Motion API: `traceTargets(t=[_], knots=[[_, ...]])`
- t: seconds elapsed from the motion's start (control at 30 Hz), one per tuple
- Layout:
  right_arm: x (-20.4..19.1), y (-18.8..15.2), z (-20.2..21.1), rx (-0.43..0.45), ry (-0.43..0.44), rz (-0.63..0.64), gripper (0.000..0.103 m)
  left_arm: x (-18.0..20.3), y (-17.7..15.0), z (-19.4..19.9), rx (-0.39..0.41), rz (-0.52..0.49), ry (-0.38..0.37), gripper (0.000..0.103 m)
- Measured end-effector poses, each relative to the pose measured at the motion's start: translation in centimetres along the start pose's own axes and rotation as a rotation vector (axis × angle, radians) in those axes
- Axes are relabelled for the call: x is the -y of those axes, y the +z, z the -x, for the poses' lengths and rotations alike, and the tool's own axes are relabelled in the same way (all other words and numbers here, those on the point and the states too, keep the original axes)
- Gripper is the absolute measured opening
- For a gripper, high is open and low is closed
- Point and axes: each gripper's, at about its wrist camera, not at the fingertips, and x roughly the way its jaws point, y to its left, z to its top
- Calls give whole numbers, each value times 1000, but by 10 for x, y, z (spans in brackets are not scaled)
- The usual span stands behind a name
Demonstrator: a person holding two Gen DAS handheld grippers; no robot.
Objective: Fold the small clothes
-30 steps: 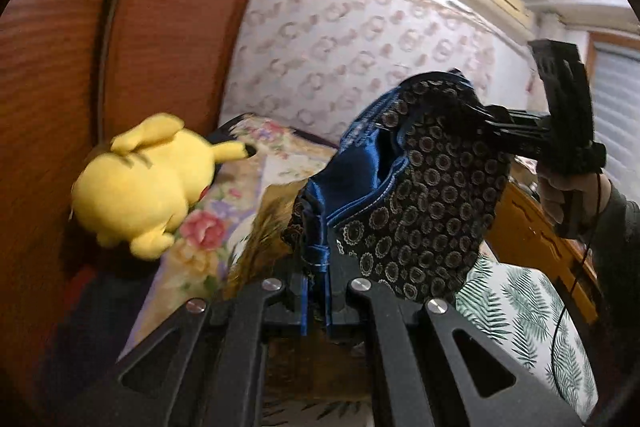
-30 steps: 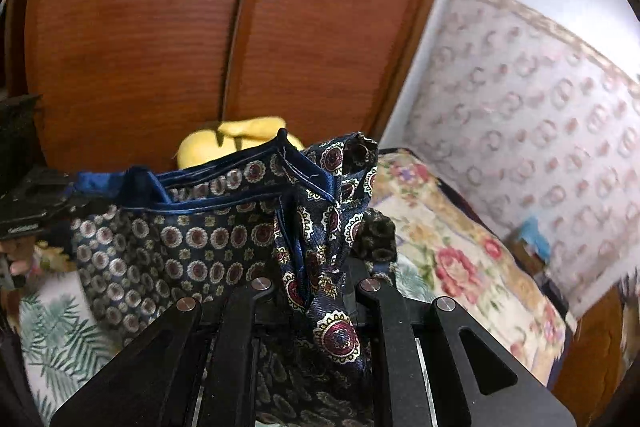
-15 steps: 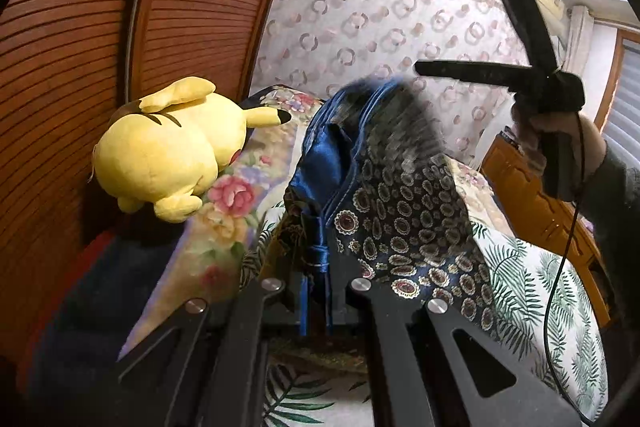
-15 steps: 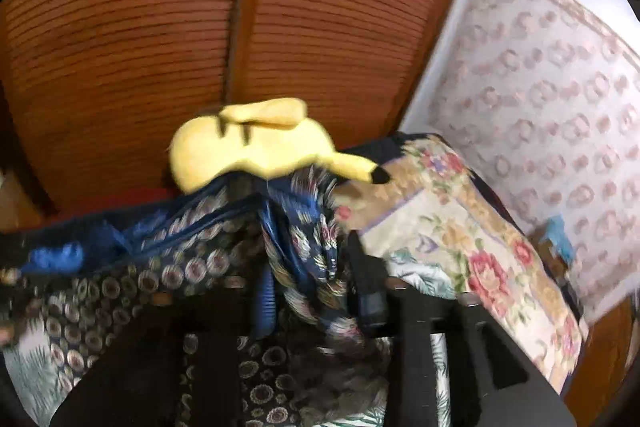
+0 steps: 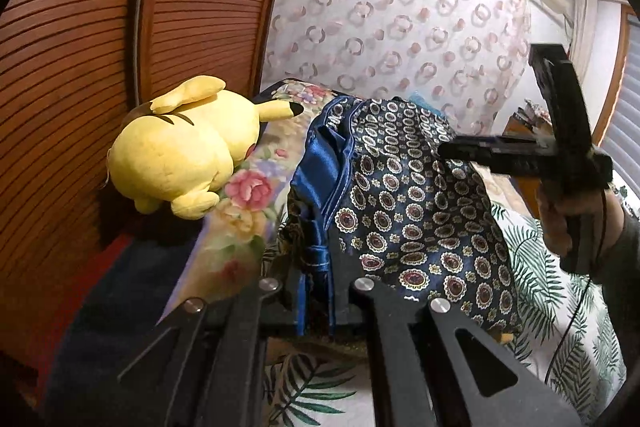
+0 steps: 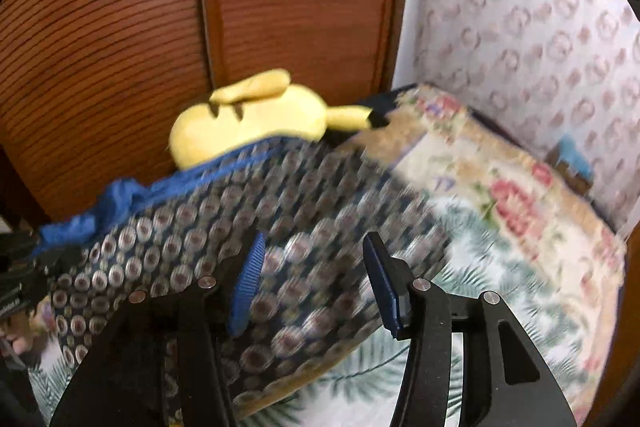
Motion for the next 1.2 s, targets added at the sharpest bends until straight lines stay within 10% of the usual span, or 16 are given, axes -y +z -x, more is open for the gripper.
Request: traceTargets(t=[0.47, 0.93, 1.2], knots=[[-77, -57, 35, 27, 107, 26, 52, 6, -2, 12, -5, -52, 30, 7], [-76, -82, 48, 14, 35, -51, 52, 26, 1, 47, 30, -125, 15, 52], [-73, -97, 96, 66, -43, -110, 52, 61, -4, 67, 51, -205, -44, 53]])
